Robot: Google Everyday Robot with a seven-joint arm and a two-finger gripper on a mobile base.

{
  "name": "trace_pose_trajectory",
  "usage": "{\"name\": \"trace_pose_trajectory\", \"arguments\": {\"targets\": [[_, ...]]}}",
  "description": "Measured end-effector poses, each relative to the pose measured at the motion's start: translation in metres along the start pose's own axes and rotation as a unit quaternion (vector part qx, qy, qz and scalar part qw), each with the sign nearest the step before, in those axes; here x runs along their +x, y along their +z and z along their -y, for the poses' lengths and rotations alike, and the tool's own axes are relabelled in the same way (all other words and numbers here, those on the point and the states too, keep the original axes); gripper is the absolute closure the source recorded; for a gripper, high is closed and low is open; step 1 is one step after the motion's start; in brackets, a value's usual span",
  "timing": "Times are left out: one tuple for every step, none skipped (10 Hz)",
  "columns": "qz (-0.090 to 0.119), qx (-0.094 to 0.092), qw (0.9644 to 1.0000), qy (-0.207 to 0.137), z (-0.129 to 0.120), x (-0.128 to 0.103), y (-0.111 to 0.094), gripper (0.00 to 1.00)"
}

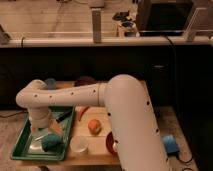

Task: Place sponge in tray

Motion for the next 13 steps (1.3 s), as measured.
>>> {"name": "trace_pose_trajectory", "arguments": {"targets": [[0.003,0.001,1.0000,-0.006,-0.0024,-0.0017,-0.0022,0.20],[0.004,0.002,1.0000,-0.006,-0.0043,-0.0015,-0.0032,0.20],[0.004,0.002,1.0000,-0.006,-0.0043,-0.0016,-0.0032,0.20],[0.004,0.002,1.0000,-0.007,-0.0033,-0.0023,-0.0030,0.20],[0.004,0.002,1.0000,-0.008,-0.0030,-0.0026,-0.0029,0.20],[0.004,0.002,1.0000,-0.008,-0.0030,-0.0025,-0.0030,0.20],[0.004,0.002,1.0000,-0.007,-0.0033,-0.0023,-0.0031,0.20],[0.004,0.002,1.0000,-0.007,-0.0032,-0.0024,-0.0031,0.20],[0.004,0.002,1.0000,-0.008,-0.0030,-0.0026,-0.0030,0.20],[0.004,0.002,1.0000,-0.008,-0.0030,-0.0026,-0.0031,0.20],[0.004,0.002,1.0000,-0.008,-0.0031,-0.0025,-0.0031,0.20],[0.004,0.002,1.0000,-0.008,-0.0030,-0.0025,-0.0031,0.20],[0.004,0.002,1.0000,-0.007,-0.0032,-0.0025,-0.0030,0.20]]}}
